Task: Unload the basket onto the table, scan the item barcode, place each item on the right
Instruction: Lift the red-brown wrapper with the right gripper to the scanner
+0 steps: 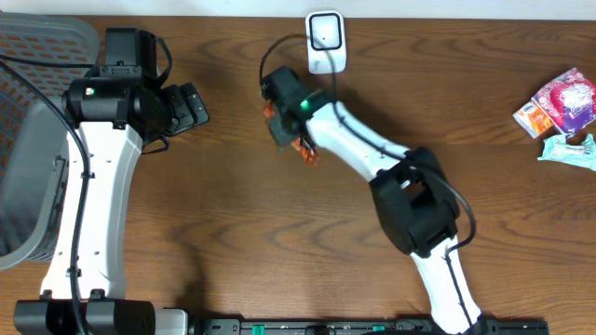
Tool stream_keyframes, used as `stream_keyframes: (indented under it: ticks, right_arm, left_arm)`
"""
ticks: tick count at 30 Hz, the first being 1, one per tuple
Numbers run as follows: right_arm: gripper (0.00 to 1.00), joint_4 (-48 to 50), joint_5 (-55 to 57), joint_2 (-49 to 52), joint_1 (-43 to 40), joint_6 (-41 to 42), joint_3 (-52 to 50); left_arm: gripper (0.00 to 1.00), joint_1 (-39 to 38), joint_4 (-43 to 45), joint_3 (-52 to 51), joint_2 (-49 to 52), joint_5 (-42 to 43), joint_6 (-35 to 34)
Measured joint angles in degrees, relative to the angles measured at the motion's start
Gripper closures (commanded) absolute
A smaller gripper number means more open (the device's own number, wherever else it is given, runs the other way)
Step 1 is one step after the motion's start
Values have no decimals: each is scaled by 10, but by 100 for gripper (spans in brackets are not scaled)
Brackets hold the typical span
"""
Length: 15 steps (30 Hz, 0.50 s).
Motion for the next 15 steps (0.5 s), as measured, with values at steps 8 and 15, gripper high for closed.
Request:
stream_keyframes:
  ticks: [8, 15]
  right_arm:
    - [99, 81, -291, -1, -127, 51, 70]
    - [99, 207, -444, -1, -257, 161, 71]
  left_arm:
    - [2, 0, 0, 0, 0, 0, 0]
    - [2, 0, 0, 0, 0, 0, 0]
